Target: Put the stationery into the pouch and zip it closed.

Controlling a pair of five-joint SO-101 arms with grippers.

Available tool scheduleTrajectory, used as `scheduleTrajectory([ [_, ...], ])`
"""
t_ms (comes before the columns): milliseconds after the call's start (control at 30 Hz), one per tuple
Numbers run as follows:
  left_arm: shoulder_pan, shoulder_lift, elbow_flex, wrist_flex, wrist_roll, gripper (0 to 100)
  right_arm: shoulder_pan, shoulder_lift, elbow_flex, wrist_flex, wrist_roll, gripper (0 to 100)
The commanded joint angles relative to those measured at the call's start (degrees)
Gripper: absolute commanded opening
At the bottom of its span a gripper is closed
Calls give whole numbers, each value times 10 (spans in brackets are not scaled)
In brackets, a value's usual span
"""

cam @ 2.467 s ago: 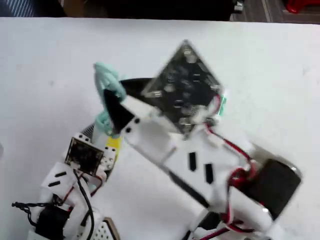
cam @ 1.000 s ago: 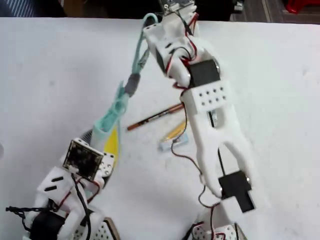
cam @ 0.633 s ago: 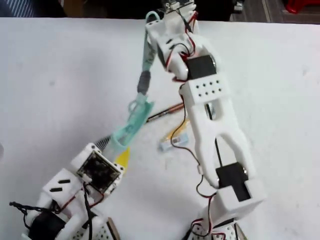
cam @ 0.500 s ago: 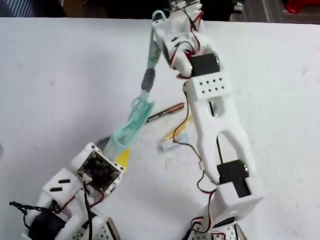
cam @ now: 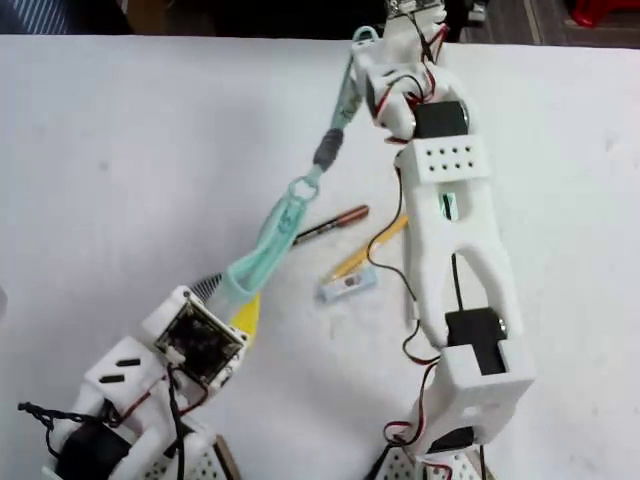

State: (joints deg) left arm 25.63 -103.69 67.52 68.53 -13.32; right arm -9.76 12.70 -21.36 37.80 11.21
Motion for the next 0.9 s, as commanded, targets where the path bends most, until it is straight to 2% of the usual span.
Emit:
scheduleTrajectory([
  [0,14,-4,-32,5,-4,24,5,-11,-12,4,-3,18],
  [67,14,-4,-32,4,-4,24,0,-11,-19,34,-2,36],
  [133,14,-4,-31,-1,-4,24,-2,-25,-25,110,11,135],
  [200,5,-4,-29,-17,-2,24,-21,-45,-40,193,75,266],
  [267,-22,-4,-20,-54,11,24,-38,-72,-48,268,133,320],
  [400,-80,-4,25,-173,84,24,-59,-151,-78,400,200,267],
  [467,-87,-4,49,-241,125,24,-68,-194,-102,458,212,247],
  [567,-87,-4,84,-318,147,24,-87,-254,-135,535,213,241],
  [667,-87,-4,123,-346,149,24,-116,-299,-156,604,215,242],
  [867,-93,-4,160,-355,145,24,-144,-360,-29,606,216,241],
])
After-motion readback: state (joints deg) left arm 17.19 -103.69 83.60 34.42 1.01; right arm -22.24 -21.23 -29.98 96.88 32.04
